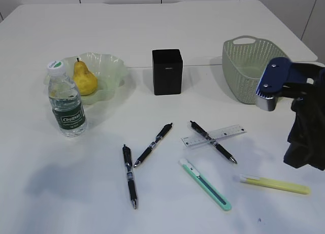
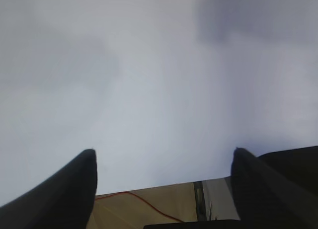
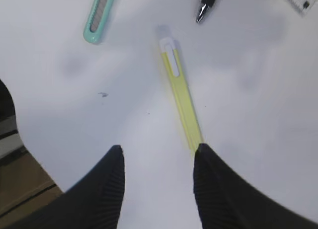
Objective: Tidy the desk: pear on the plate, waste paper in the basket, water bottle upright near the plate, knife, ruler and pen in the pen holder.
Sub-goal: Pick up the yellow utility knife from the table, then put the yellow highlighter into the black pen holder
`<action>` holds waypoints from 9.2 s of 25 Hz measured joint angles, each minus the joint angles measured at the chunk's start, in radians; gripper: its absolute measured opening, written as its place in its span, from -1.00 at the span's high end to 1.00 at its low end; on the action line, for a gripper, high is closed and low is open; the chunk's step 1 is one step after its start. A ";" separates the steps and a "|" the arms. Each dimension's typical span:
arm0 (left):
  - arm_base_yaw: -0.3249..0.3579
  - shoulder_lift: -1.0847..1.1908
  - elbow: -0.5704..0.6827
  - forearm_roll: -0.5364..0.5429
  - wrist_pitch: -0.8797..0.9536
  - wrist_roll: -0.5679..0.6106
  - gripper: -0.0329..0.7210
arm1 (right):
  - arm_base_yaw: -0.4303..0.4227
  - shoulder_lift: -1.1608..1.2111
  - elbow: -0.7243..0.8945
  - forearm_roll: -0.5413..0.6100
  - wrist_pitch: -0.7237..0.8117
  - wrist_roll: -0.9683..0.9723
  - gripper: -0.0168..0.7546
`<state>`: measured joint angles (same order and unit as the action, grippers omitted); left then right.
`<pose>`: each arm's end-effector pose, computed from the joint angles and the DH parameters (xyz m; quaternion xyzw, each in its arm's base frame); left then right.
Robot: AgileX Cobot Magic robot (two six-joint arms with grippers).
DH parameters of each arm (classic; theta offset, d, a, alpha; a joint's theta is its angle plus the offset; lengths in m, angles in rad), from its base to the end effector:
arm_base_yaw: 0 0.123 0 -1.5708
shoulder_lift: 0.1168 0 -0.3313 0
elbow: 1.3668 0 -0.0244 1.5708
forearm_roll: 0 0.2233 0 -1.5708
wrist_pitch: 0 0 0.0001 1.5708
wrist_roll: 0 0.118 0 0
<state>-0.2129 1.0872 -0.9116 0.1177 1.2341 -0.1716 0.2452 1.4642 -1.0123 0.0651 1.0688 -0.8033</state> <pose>0.1345 -0.0157 0.3232 0.0329 0.9901 0.0328 0.1323 0.2281 0.0640 0.2807 -0.4873 0.8700 0.0095 0.0740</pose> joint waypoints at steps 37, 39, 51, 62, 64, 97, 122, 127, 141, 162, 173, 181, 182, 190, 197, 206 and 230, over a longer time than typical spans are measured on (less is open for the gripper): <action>0.000 0.000 0.000 0.037 0.000 0.000 -0.66 | 0.000 0.283 0.000 0.116 -0.274 -0.405 0.00; 0.000 0.000 0.000 0.037 0.000 0.000 -0.66 | 0.000 0.287 0.009 0.116 -0.274 -0.406 0.00; 0.000 0.000 0.000 0.037 0.000 0.000 -0.66 | 0.000 0.293 0.075 0.118 -0.349 -0.409 0.00; 0.000 0.000 0.000 0.037 0.000 0.000 -0.66 | 0.000 0.350 0.077 0.118 -0.379 -0.401 0.00; 0.000 0.000 0.000 0.037 0.000 0.000 -0.66 | 0.000 0.352 0.077 0.118 -0.386 -0.397 0.00; 0.000 0.000 0.000 0.037 0.000 0.000 -0.66 | -0.058 0.356 0.077 0.136 -0.392 -0.375 0.00; 0.000 0.000 0.000 0.037 0.000 0.000 -0.66 | -0.058 0.402 0.077 0.158 -0.390 -0.375 0.00; 0.000 0.000 0.000 0.037 0.000 0.000 -0.66 | -0.058 0.402 0.077 0.162 -0.390 -0.375 0.00; 0.000 0.000 0.000 0.037 0.000 0.000 -0.66 | -0.058 0.402 0.077 0.164 -0.347 -0.373 0.00; 0.000 0.000 0.000 0.037 0.000 0.000 -0.66 | -0.058 0.420 0.063 0.204 -0.393 -0.245 0.53; 0.000 0.000 0.000 0.037 0.000 0.000 -0.66 | -0.058 0.434 0.030 0.223 -0.246 0.070 0.53; 0.000 0.000 0.000 0.037 0.000 0.000 -0.66 | -0.058 0.432 -0.122 0.218 -0.042 0.221 0.53; 0.000 0.000 0.000 0.037 0.000 0.000 -0.66 | -0.058 0.432 -0.150 0.218 -0.013 0.243 0.53; 0.000 0.000 0.000 0.033 0.000 0.000 -0.66 | -0.058 0.432 -0.394 0.339 0.109 0.277 0.53; 0.000 0.000 0.000 0.029 0.000 0.000 -0.66 | -0.058 0.432 -0.603 0.466 -0.069 0.277 0.53; 0.000 0.000 0.000 0.027 0.000 0.000 -0.66 | -0.058 0.456 -0.635 0.652 -0.496 0.094 0.53; 0.000 0.000 0.000 0.027 0.000 0.000 -0.54 | 0.006 0.718 -0.861 0.970 -0.742 -0.301 0.53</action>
<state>-0.2129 1.0872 -0.9116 0.1443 1.2341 -0.1716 0.2514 2.1822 -1.8737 1.0348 0.3264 -1.1043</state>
